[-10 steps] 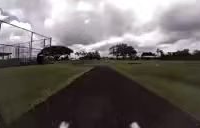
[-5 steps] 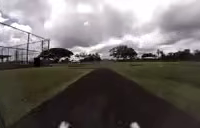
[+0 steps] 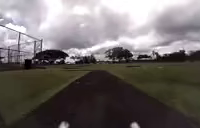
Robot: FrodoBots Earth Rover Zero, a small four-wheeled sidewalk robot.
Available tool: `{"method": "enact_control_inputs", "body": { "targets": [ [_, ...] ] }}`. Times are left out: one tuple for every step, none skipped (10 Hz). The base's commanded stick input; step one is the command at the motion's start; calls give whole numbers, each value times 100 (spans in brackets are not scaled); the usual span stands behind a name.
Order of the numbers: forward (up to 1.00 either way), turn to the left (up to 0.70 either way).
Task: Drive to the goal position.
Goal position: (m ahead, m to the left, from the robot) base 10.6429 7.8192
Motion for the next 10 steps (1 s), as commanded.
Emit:
{"method": "enact_control_inputs", "body": {
  "targets": [
    [100, 0],
    [100, 0],
    [100, 0],
    [100, 0],
    [100, 0],
    [100, 0],
    [100, 0],
    [100, 0],
    [100, 0],
    [100, 0]
  ]
}}
